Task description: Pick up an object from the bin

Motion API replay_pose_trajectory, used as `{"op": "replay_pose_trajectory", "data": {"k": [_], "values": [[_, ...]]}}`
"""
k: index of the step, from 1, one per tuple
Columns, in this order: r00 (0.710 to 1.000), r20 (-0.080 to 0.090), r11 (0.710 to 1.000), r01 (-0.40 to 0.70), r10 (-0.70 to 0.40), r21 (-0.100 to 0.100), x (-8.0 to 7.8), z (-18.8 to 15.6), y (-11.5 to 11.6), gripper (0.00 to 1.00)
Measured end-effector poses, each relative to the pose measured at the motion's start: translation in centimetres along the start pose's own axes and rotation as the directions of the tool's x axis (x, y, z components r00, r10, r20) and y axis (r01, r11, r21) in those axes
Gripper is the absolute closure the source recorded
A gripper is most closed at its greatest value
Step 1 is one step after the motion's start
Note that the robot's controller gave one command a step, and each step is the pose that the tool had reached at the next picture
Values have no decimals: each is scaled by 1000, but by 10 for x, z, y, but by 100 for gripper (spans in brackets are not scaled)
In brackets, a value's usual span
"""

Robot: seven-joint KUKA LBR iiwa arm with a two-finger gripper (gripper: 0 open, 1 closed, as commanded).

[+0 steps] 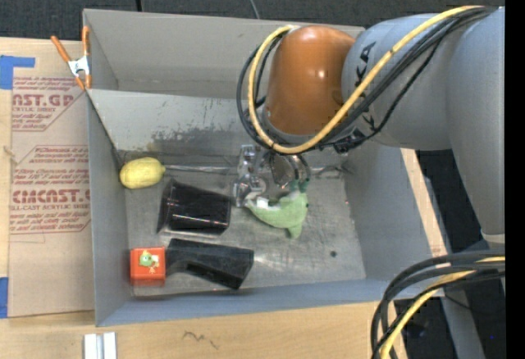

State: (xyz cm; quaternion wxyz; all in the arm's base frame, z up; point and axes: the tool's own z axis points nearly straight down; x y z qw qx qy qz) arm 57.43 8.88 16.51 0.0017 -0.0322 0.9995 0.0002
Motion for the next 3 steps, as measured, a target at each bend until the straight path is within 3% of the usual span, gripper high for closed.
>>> {"op": "replay_pose_trajectory", "data": {"k": [1, 2, 3], "values": [[1000, -2, 1000, -14, 14, -1, 2, 16, -11, 100], [1000, -7, 1000, 5, -5, 1, -4, -16, 3, 100], [1000, -2, 1000, 31, -31, -1, 23, -40, -15, 100]]}}
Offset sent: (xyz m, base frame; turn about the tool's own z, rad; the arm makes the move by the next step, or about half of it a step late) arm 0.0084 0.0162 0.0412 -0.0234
